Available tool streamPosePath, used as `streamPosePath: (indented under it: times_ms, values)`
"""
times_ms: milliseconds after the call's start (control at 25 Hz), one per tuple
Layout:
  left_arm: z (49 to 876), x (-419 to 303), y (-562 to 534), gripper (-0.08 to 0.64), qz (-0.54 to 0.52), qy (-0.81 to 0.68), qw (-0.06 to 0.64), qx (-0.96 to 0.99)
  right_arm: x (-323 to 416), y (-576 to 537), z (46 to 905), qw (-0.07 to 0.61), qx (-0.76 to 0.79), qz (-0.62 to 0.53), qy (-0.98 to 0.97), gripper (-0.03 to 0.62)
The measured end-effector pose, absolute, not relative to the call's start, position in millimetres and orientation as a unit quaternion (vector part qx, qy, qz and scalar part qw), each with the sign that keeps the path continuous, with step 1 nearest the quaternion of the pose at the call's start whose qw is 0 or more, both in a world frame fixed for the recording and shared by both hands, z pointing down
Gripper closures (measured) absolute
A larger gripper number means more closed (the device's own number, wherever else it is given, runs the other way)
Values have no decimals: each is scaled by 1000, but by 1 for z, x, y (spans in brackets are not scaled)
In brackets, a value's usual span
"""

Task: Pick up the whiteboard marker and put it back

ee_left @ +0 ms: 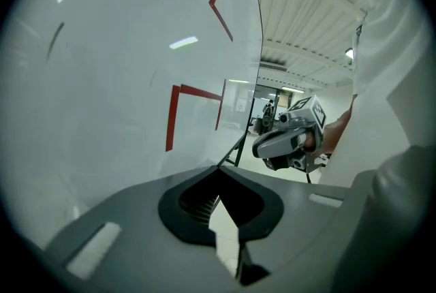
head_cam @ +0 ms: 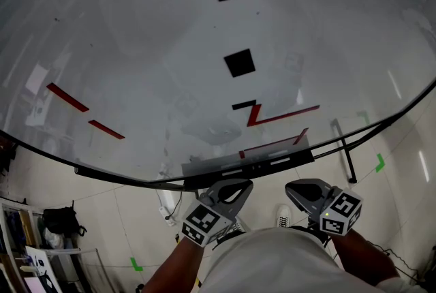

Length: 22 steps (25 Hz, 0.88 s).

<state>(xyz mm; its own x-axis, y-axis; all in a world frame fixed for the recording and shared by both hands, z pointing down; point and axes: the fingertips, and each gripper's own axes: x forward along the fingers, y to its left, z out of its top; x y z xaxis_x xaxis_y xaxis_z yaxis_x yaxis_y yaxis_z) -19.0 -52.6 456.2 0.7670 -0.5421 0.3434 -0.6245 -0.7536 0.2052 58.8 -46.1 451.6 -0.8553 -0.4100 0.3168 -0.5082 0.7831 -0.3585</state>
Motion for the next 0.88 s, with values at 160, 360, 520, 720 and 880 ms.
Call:
streamPosePath:
  times_ms: [160,360,520,720,880]
  values:
    - [439,-17,-46,545,76,-298,185,933,56,-47,450,108,243,221,-938,591]
    - [428,-21,-41,545,39,-295,197,934,51,-46,449,103,237,227,-939,591]
    - [422,-21,-33,545,23,-287,205,936,48,-46,445,82,233,253,-936,591]
    - [417,-19,-22,545,16,-275,210,938,44,-45,441,75,239,260,-933,591]
    - [417,-24,-23,545,20,-270,208,940,40,-43,440,78,250,257,-930,591]
